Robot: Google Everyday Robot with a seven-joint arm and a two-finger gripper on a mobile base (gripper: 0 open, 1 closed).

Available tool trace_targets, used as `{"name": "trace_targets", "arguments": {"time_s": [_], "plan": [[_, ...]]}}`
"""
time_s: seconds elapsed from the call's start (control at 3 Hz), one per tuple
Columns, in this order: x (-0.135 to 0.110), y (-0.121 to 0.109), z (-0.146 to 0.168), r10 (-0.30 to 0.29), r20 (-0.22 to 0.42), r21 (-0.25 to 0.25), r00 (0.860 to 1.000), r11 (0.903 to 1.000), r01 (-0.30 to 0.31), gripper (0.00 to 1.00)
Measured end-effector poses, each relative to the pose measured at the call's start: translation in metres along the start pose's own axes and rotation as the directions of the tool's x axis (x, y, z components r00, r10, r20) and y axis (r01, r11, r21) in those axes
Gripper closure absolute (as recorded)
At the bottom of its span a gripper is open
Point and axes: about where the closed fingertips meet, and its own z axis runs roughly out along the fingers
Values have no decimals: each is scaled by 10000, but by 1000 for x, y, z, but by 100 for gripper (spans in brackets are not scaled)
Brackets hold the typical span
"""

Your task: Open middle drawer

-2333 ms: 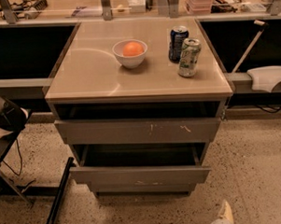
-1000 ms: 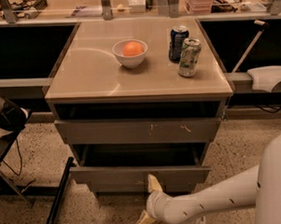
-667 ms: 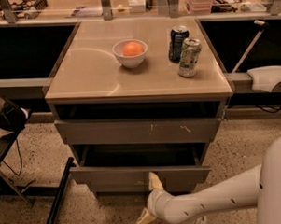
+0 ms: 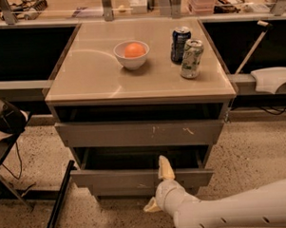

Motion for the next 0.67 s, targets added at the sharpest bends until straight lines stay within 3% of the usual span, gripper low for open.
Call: {"name": "trace_targets", "arguments": {"time_s": [0.33, 0.67], "plan": [[-6, -16, -8, -195, 28, 316, 9998, 9993, 194, 0], [-1, -27, 7, -383, -135, 293, 9992, 9988, 387, 0]]}}
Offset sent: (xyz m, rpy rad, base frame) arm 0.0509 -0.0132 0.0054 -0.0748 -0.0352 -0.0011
